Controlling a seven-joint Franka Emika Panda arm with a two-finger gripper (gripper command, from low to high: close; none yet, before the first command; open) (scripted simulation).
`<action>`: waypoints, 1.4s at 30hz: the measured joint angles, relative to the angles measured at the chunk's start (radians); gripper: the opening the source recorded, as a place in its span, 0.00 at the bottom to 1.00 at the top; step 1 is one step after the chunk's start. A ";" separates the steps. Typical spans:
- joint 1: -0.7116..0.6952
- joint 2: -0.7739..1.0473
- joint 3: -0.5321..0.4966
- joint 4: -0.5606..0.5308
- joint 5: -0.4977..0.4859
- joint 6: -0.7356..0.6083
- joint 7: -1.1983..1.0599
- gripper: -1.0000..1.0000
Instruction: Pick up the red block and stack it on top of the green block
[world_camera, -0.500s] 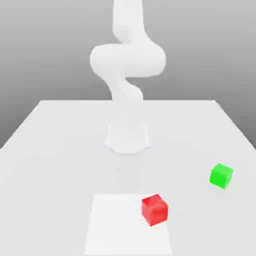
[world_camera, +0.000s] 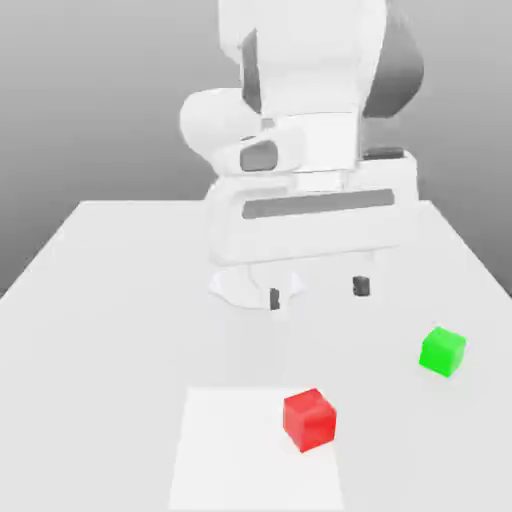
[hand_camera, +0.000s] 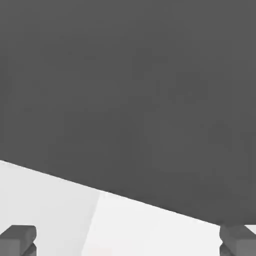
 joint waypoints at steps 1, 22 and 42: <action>0.004 0.036 0.004 -0.020 -0.003 0.021 -0.011 0.50; 0.023 0.325 0.012 -0.082 -0.042 0.226 -0.037 0.00; 0.452 0.026 0.273 -0.154 0.056 0.006 0.229 0.00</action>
